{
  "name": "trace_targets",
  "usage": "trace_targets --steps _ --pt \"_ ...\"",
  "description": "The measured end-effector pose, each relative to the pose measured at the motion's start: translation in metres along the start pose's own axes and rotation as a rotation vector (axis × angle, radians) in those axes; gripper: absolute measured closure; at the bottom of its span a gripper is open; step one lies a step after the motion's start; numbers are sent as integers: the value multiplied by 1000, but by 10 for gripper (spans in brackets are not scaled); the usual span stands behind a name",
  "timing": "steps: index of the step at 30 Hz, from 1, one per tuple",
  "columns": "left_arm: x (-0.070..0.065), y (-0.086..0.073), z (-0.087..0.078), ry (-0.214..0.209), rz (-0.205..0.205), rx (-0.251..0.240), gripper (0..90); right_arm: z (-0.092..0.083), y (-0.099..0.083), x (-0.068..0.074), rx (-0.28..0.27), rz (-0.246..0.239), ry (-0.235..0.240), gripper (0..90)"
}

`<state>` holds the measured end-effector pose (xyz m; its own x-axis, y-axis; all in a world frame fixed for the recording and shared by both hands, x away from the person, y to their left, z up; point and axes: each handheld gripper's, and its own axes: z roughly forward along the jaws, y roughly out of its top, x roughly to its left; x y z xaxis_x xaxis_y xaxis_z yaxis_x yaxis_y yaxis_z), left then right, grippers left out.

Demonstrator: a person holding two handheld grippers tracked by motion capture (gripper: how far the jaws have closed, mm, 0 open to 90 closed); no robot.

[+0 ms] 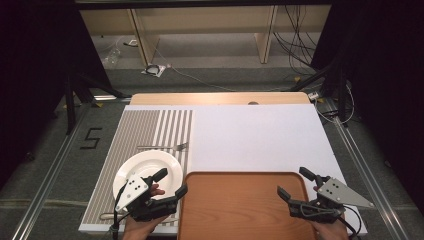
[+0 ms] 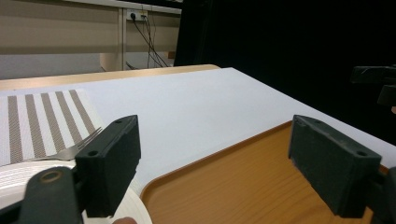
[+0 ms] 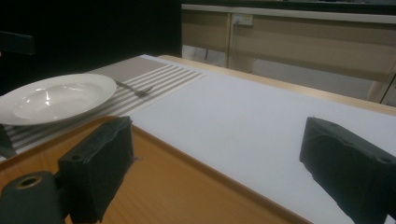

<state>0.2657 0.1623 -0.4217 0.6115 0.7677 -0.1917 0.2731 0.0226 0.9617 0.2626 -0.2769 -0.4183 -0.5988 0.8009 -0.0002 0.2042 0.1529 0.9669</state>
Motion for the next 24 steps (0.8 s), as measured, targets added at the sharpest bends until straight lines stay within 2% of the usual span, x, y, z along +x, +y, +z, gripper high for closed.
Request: trace_targets --steps 6,9,24 --pt "0 0 0 -2 2 6 168 0 0 0 2 -1 -4 106" --pt "0 1 0 0 21 3 167 1 0 0 2 0 -5 107" --pt "5 5 -5 12 0 -10 166 0 0 1 -1 1 -4 107"
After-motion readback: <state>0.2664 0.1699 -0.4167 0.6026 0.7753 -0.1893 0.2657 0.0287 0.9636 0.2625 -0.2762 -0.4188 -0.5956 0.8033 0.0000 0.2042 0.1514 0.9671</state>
